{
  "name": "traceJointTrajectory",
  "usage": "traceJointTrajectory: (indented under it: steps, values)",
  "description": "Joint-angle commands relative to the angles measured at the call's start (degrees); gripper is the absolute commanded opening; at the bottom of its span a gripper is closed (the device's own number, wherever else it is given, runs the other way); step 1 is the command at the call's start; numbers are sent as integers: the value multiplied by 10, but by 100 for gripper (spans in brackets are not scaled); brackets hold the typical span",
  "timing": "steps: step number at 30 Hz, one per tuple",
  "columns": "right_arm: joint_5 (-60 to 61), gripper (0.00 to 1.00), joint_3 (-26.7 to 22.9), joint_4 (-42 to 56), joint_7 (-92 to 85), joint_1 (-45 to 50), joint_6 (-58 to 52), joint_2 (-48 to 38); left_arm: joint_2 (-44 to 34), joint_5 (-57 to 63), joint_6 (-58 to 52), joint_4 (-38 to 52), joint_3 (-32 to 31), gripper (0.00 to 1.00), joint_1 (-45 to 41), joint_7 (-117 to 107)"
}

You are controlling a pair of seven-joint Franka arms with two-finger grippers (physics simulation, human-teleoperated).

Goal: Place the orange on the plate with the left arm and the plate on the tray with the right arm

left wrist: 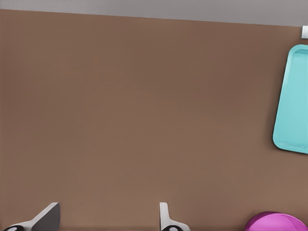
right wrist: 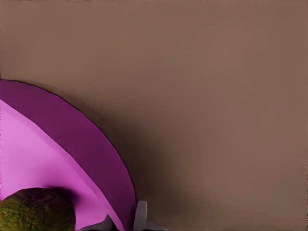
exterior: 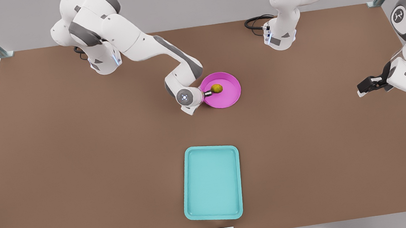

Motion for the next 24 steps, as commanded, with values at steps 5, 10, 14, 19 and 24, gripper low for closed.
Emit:
traceJointTrajectory:
  steps: [5, 10, 14, 19, 24]
  values:
    - [-2, 21, 7, 9, -5, -2, -2, -7, 1, 2, 2, 0, 0, 100, 2, 11]
    - [-2, 21, 7, 34, -27, -5, -35, -25, 2, 0, 1, 0, 1, 100, 2, 11]
    - [-3, 21, 5, 55, -27, -18, -34, -33, 3, -2, 2, 0, 1, 100, 4, 11]
    - [-4, 21, -1, 89, -66, -71, -34, -30, 3, -1, 3, 0, 1, 100, 3, 11]
    - [0, 21, -38, 152, -100, -89, -27, 20, 3, -1, -1, 0, 0, 100, 2, 11]
